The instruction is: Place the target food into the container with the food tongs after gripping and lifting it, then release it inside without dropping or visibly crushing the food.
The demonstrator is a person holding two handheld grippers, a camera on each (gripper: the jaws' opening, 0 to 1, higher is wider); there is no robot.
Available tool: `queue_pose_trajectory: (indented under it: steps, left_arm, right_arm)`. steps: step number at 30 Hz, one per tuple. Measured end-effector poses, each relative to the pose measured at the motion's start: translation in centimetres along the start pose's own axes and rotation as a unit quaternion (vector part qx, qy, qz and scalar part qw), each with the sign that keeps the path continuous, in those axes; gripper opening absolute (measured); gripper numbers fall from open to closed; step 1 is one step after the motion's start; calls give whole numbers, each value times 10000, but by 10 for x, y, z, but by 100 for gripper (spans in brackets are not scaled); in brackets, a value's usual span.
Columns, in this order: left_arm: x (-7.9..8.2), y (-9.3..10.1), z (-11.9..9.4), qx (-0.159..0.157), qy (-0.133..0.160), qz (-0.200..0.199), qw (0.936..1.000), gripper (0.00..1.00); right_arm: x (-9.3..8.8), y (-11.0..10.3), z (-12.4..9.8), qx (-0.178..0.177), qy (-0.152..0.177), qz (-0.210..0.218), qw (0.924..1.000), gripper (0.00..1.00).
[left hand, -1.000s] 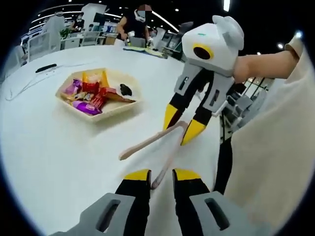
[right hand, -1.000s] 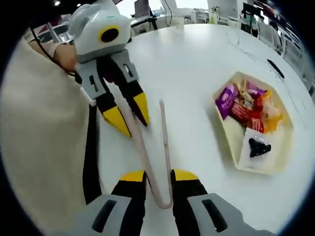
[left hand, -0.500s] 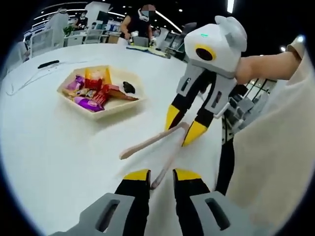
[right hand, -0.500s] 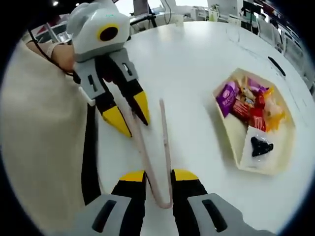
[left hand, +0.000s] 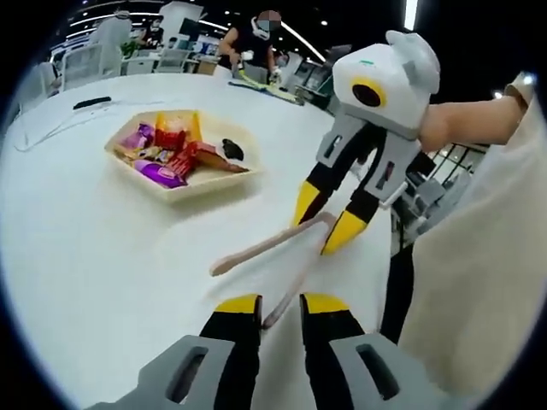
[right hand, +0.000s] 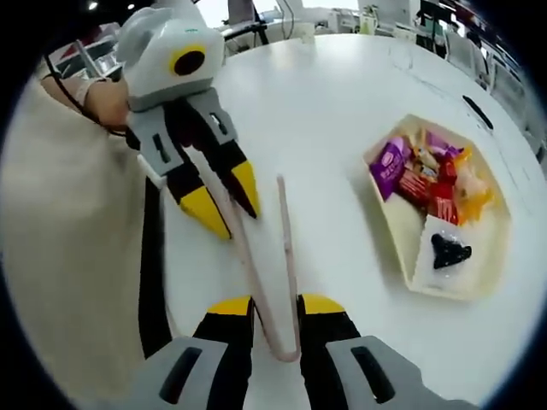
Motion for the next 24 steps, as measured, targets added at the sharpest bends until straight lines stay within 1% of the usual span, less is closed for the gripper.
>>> queue_pose_trajectory:
  steps: [6,13,18,22,24]
  left_arm:
    - [2,-2,5,94,75,-134,9998,17]
    - [1,0,12,122,9,-68,9999,18]
    - [0,1,12,138,58,-67,9999,17]
    - [0,1,12,165,41,-35,9998,17]
    - [0,2,12,202,16,41,9998,18]
  right_arm:
    - [-4,4,6,-99,-149,88,9998,19]
    - [-6,8,6,-164,-272,103,9994,19]
    - [-8,9,7,-207,-301,165,9992,19]
    - [-9,11,9,-309,-348,194,9987,20]
    - [-9,11,9,-341,-337,211,9986,20]
Point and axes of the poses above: the point that each gripper's makers call its tool centre point, and the gripper's own axes: z roughly forward along the fingers, y roughly to its right, x roughly out of its top, the point moved 8 cm from there along -z, roughly backward along the fingers, and after that the axes turned 10 degrees about z, right-handed, at the moved point
